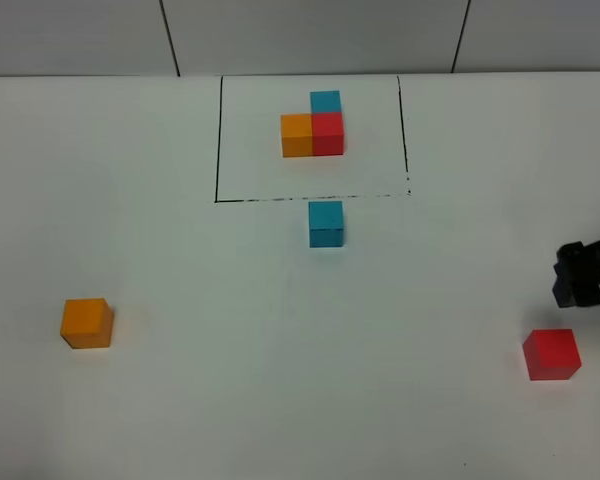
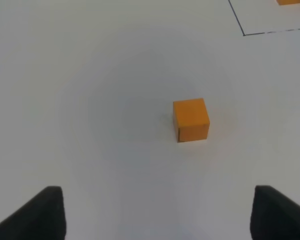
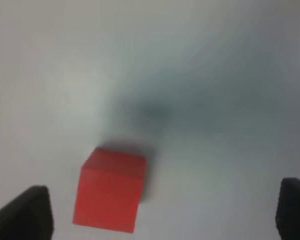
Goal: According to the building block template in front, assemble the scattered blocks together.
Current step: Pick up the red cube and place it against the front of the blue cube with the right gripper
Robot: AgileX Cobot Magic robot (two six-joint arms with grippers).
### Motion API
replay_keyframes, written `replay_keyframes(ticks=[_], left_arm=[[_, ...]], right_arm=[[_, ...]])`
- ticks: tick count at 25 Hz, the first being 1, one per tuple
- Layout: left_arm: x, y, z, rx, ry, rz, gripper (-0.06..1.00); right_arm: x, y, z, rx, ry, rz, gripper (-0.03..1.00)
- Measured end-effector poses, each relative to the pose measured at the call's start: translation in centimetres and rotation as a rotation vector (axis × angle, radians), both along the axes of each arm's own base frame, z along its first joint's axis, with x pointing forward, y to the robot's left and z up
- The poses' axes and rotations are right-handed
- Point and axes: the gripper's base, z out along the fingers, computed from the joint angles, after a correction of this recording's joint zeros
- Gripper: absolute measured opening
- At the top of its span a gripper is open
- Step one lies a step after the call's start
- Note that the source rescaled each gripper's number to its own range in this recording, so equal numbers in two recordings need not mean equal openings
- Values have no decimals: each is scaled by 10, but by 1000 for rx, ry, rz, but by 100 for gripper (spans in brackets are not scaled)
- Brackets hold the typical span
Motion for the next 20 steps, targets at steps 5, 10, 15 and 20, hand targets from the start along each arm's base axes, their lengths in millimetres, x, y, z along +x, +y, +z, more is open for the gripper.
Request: replay_keyframes(ticks=[5,10,15,20], left_arm=[[0,0,0,0,0,0,71],[0,0,0,0,0,0,71],[0,0,0,0,0,0,71],[0,0,0,0,0,0,71]], right_arm=[[-18,-2,-20,12,24,-44,81],[-24,1,-32,51,-8,-81,81],[-26,12,-42,80,14,-74,81],[-21,22,-54,89,23,-83,81]])
